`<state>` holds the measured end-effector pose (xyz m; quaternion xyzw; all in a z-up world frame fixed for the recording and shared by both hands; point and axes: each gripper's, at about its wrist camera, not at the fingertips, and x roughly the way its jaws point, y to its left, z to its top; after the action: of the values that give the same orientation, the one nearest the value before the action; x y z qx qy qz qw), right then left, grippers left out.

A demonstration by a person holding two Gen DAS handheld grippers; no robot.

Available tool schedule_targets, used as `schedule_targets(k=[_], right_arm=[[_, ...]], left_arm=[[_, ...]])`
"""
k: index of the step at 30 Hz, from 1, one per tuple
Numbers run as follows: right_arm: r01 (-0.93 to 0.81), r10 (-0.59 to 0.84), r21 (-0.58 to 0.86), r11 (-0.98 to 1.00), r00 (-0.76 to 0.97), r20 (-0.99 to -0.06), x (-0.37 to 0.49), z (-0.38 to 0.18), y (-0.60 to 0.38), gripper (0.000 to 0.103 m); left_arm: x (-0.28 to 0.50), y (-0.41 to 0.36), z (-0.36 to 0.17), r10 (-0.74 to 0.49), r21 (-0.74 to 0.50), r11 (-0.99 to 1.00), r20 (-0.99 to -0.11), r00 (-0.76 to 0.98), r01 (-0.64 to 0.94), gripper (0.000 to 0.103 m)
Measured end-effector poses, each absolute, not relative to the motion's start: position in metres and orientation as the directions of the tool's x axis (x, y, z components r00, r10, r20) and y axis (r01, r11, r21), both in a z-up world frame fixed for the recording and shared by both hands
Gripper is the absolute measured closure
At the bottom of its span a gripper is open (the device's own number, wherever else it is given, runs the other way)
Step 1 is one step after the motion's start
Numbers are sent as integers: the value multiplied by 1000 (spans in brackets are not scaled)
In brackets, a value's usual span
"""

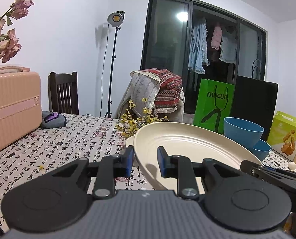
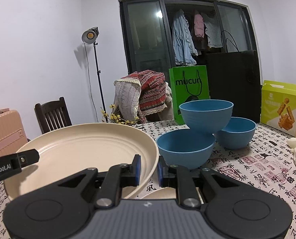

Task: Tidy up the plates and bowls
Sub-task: 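Carry the held cream plates with both grippers past the blue bowls, then lower the held cream plates with both grippers onto the table beside the bowls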

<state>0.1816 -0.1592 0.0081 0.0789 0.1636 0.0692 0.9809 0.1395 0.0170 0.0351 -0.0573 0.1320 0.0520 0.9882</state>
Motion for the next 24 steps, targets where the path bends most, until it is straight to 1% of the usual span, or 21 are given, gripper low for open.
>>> schedule_targets(k=[24], right_arm=[[-65,120,176,982,939,-324,176,-1,-182,86]], left_arm=[[145,-6,24,40,-99,993,-286,957,-72,78]])
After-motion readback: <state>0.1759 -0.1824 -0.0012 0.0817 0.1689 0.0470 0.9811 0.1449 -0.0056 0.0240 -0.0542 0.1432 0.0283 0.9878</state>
